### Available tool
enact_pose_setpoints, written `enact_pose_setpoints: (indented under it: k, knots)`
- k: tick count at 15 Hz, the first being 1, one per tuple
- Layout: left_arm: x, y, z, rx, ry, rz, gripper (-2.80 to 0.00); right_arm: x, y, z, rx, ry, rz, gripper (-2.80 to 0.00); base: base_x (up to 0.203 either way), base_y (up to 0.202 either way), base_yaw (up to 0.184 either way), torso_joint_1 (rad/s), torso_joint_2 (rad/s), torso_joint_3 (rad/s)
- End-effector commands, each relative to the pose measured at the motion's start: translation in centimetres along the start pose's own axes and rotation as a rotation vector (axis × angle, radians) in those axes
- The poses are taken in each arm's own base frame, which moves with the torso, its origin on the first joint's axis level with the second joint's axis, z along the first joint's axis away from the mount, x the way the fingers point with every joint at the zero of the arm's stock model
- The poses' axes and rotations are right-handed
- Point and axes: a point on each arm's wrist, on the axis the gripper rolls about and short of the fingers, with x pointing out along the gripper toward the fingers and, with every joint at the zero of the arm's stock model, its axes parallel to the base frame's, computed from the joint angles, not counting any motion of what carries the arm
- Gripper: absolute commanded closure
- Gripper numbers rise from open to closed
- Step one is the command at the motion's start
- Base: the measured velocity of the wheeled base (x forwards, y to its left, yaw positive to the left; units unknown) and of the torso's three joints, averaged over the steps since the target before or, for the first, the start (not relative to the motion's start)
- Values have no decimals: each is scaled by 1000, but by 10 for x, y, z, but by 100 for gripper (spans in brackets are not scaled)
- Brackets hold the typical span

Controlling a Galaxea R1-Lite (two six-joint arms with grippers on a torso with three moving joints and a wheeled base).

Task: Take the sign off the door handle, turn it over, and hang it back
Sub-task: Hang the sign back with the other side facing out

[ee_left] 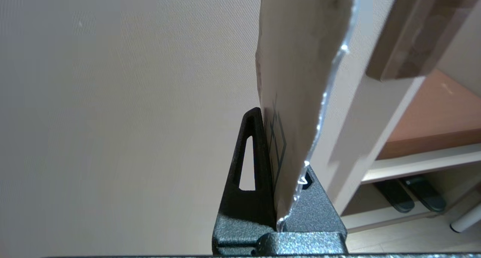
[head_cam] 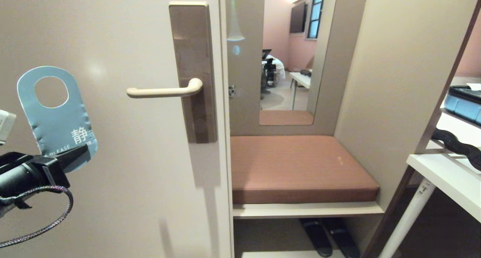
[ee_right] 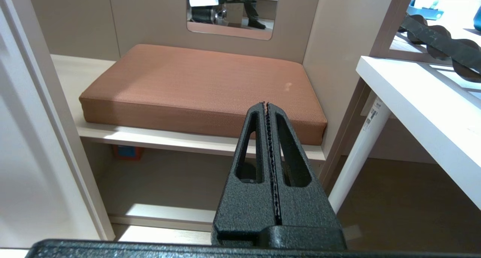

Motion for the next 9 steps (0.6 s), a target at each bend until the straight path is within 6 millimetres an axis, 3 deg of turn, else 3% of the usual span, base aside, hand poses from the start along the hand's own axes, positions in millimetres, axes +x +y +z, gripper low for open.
enact_pose_setpoints:
  k: [1,9]
  knots:
    - [8,3,0,11,13,-3,0,0,0,0,1,0,1,0,0,0,0,0,0,0]
    - [24,1,-1,46,43,-37,0,0,0,0,0,-1,0,0,0,0,0,0,0,0]
